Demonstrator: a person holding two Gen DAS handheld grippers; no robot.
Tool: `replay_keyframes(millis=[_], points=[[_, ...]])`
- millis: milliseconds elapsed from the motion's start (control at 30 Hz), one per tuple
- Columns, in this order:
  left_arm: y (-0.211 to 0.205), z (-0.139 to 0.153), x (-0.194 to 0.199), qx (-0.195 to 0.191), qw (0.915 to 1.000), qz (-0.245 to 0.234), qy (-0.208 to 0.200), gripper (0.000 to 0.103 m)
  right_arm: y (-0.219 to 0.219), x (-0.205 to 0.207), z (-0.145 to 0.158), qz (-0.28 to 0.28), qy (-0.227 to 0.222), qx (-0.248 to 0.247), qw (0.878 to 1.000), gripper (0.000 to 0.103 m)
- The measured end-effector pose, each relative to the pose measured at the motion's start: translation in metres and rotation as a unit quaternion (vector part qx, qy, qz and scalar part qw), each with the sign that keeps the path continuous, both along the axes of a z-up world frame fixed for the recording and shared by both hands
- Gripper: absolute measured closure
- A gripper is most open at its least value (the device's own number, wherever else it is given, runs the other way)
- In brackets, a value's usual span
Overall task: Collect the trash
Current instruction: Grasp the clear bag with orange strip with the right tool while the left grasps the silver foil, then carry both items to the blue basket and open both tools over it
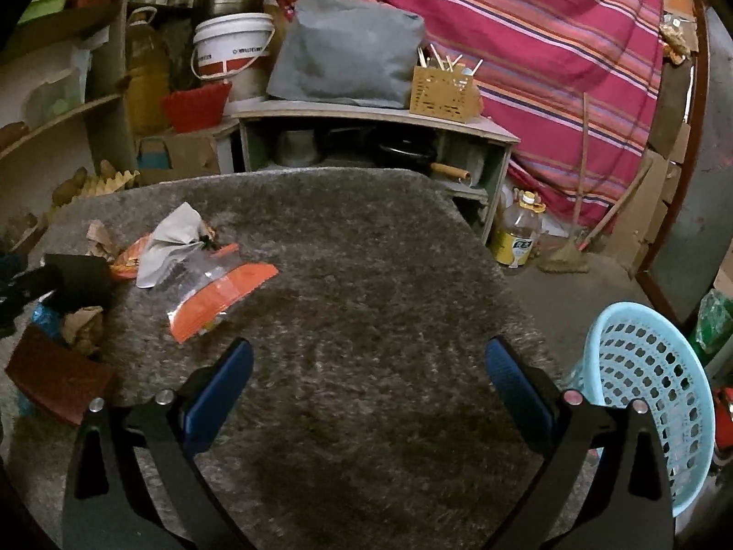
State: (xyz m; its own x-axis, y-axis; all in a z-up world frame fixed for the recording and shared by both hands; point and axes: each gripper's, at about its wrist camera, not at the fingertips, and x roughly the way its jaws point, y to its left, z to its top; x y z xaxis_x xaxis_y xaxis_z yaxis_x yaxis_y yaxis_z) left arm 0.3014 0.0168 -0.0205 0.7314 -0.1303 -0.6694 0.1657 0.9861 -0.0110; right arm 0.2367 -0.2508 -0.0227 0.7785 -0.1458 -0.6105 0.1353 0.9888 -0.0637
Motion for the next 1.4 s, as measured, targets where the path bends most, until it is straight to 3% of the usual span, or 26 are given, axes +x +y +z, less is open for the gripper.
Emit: replay_keyframes(millis=[133, 200, 267, 533, 700, 800, 867, 933, 1033, 1400], points=[[0.001, -0.017, 0.02, 0.008, 0.9994, 0.006, 0.032, 0.006, -0.004, 0.011, 0.001, -0.004, 0.004, 0.016, 1.0, 0.004], [0.006, -0.021, 0.024, -0.002, 0.9989, 0.007, 0.047, 0.013, 0.0, 0.02, 0.001, -0.005, 0.004, 0.017, 1.0, 0.004], [0.011, -0.021, 0.024, -0.015, 0.9987, 0.007, 0.049, 0.014, 0.007, 0.025, 0.002, -0.002, 0.003, 0.015, 1.0, 0.004], [0.038, 0.0, -0.01, -0.002, 0.999, 0.041, -0.015, 0.014, 0.053, 0.06, 0.003, 0.023, -0.006, 0.017, 1.0, 0.004], [0.066, 0.009, -0.025, 0.033, 0.9939, 0.086, -0.061, 0.014, 0.082, 0.089, -0.018, 0.03, 0.029, 0.018, 0.999, 0.004], [0.083, 0.01, -0.025, 0.023, 0.9924, 0.1, -0.068, 0.014, 0.093, 0.1, -0.031, 0.039, 0.06, 0.018, 0.997, 0.005], [0.091, 0.009, -0.024, 0.018, 0.9919, 0.108, -0.065, 0.014, 0.098, 0.104, -0.039, 0.049, 0.077, 0.018, 0.996, 0.01], [0.095, 0.007, -0.021, 0.017, 0.9916, 0.113, -0.061, 0.014, 0.101, 0.104, -0.04, 0.062, 0.079, 0.018, 0.995, 0.036], [0.093, 0.007, -0.02, 0.024, 0.9909, 0.115, -0.065, 0.014, 0.098, 0.1, -0.038, 0.072, 0.072, 0.035, 0.994, 0.046], [0.068, 0.025, -0.034, 0.025, 0.9883, 0.114, -0.098, 0.014, 0.059, 0.055, 0.002, 0.078, 0.023, 0.018, 0.997, 0.051]])
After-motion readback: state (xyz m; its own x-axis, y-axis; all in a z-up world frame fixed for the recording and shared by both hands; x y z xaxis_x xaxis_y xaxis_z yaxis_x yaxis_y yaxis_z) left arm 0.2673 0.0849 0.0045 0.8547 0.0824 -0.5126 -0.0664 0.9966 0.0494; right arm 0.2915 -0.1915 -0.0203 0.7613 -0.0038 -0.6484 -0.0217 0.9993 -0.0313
